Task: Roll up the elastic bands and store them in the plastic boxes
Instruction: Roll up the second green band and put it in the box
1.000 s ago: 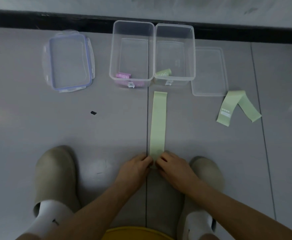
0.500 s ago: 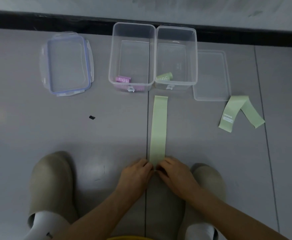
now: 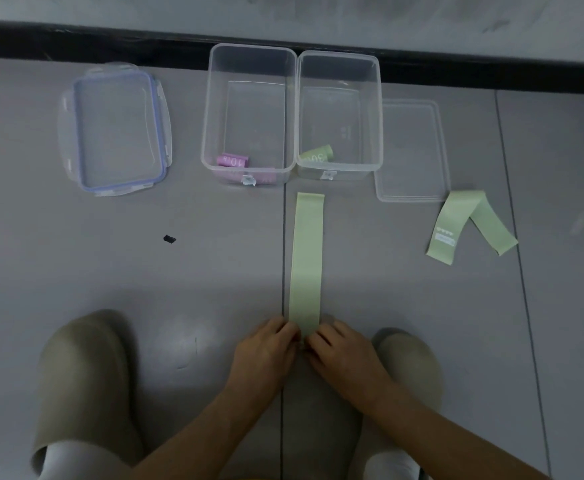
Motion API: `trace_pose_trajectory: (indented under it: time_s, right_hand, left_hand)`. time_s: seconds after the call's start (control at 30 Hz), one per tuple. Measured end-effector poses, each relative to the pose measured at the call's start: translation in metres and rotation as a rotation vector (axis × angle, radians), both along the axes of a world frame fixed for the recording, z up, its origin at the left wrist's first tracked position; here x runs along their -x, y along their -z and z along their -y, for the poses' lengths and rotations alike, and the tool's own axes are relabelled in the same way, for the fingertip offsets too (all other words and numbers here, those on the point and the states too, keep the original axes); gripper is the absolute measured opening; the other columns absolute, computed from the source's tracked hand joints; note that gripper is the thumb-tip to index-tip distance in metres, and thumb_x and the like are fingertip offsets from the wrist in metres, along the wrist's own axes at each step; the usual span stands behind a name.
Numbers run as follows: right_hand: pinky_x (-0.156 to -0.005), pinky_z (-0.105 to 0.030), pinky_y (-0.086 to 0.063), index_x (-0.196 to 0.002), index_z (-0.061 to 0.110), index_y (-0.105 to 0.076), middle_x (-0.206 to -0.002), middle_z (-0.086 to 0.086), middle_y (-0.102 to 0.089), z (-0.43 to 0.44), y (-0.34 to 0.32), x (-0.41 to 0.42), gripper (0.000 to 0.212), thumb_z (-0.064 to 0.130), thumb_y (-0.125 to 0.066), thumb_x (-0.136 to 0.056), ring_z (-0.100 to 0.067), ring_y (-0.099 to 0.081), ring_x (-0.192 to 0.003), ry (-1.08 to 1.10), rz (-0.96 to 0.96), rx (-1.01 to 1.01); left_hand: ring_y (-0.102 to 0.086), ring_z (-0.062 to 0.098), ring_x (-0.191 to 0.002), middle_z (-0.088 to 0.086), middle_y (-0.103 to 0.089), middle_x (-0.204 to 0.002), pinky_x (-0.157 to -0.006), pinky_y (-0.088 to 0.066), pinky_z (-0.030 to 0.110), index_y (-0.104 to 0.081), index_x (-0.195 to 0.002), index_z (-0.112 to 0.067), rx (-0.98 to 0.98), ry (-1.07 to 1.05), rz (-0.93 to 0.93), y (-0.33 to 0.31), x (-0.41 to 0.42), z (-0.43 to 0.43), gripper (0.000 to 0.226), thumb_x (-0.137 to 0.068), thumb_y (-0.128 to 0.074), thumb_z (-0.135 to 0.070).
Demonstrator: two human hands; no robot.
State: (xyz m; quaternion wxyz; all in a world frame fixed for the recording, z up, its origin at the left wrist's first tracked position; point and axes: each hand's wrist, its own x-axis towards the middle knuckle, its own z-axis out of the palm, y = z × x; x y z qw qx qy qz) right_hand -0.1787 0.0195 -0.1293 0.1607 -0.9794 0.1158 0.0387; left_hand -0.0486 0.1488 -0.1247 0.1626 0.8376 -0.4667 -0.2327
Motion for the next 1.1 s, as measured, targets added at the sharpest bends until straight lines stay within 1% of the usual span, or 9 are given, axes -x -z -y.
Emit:
trace_pose_trajectory:
  time_s: [0.07, 0.17, 0.33, 0.43, 0.57, 0.7, 0.83, 0.97, 1.1]
  right_hand:
    - [-0.06, -0.031, -0.045, -0.083, 0.021, -0.06, -0.081, 0.001, -0.058, 0.003, 0.002, 0.0, 0.01, 0.028, -0.067, -0.084, -0.02, -0.052, -0.073, 0.001, 0.002, 0.006]
    - [-0.06, -0.033, -0.049, -0.083, 0.021, -0.062, -0.084, 0.001, -0.059, 0.004, 0.005, -0.001, 0.012, 0.031, -0.058, -0.088, -0.021, -0.055, -0.077, 0.053, -0.011, -0.032]
    - [-0.062, -0.029, -0.048, -0.08, 0.022, -0.065, -0.082, 0.003, -0.06, 0.004, -0.002, -0.005, 0.007, 0.027, -0.069, -0.083, -0.019, -0.055, -0.076, 0.143, 0.017, -0.079]
    - [-0.062, -0.031, -0.049, -0.08, 0.023, -0.064, -0.081, 0.004, -0.059, 0.003, -0.002, -0.008, 0.009, 0.03, -0.064, -0.086, -0.018, -0.054, -0.076, 0.185, 0.022, -0.1]
    - [-0.065, -0.032, -0.049, -0.085, 0.021, -0.063, -0.086, 0.003, -0.057, 0.002, -0.002, -0.004, 0.013, 0.032, -0.066, -0.09, -0.018, -0.054, -0.081, 0.235, 0.004, -0.173]
    - [-0.062, -0.03, -0.046, -0.086, 0.02, -0.061, -0.086, 0.002, -0.054, 0.001, -0.005, -0.004, 0.021, 0.038, -0.053, -0.094, -0.017, -0.052, -0.08, 0.252, 0.015, -0.196]
    - [-0.063, -0.03, -0.046, -0.087, 0.02, -0.062, -0.087, 0.001, -0.056, 0.002, -0.003, -0.002, 0.013, 0.032, -0.062, -0.091, -0.018, -0.054, -0.081, 0.207, 0.002, -0.154]
    - [-0.059, -0.034, -0.048, -0.085, 0.019, -0.061, -0.087, 0.001, -0.056, 0.004, -0.003, -0.003, 0.011, 0.028, -0.064, -0.091, -0.018, -0.054, -0.079, 0.252, -0.034, -0.194]
    - [-0.066, -0.035, -0.048, -0.093, 0.025, -0.059, -0.09, 0.005, -0.061, 0.003, -0.006, -0.007, 0.015, 0.037, -0.05, -0.094, -0.016, -0.056, -0.083, 0.314, -0.074, -0.302]
  left_hand:
    - [-0.056, 0.013, -0.075, -0.008, -0.057, -0.087, -0.057, -0.035, 0.022, -0.059, -0.087, -0.027, 0.011, 0.016, -0.004, 0.001, -0.001, 0.0, 0.005, -0.087, -0.06, -0.032]
    - [-0.056, 0.014, -0.075, -0.007, -0.057, -0.087, -0.056, -0.041, 0.027, -0.059, -0.088, -0.027, 0.024, 0.043, -0.005, 0.001, -0.002, -0.001, 0.004, -0.088, -0.061, -0.031]
    - [-0.055, 0.015, -0.074, -0.007, -0.055, -0.087, -0.055, -0.036, 0.024, -0.06, -0.087, -0.026, 0.059, 0.155, 0.057, 0.001, -0.005, -0.003, 0.006, -0.085, -0.065, -0.026]
    - [-0.054, 0.013, -0.08, -0.007, -0.055, -0.09, -0.055, -0.04, 0.026, -0.06, -0.088, -0.026, 0.052, 0.204, 0.066, 0.001, -0.009, -0.002, 0.008, -0.088, -0.062, -0.034]
    - [-0.056, 0.017, -0.082, -0.006, -0.055, -0.09, -0.055, -0.043, 0.03, -0.06, -0.084, -0.025, 0.033, 0.174, 0.046, 0.001, -0.012, 0.005, 0.008, -0.086, -0.063, -0.033]
    - [-0.055, 0.017, -0.079, -0.005, -0.057, -0.085, -0.056, -0.045, 0.031, -0.058, -0.084, -0.024, 0.029, 0.112, 0.021, 0.001, -0.01, 0.006, 0.015, -0.089, -0.052, -0.037]
    - [-0.054, 0.018, -0.08, -0.006, -0.055, -0.085, -0.057, -0.044, 0.032, -0.052, -0.085, -0.026, -0.01, 0.057, -0.008, -0.002, -0.01, 0.012, 0.013, -0.091, -0.057, -0.037]
    - [-0.054, 0.015, -0.079, -0.006, -0.054, -0.086, -0.054, -0.032, 0.025, -0.057, -0.084, -0.026, -0.016, 0.035, 0.026, -0.004, -0.011, 0.014, 0.012, -0.087, -0.063, -0.036]
    - [-0.056, 0.016, -0.075, -0.005, -0.056, -0.084, -0.054, -0.032, 0.023, -0.059, -0.081, -0.024, 0.008, 0.063, 0.041, -0.004, -0.011, 0.011, 0.012, -0.087, -0.066, -0.031]
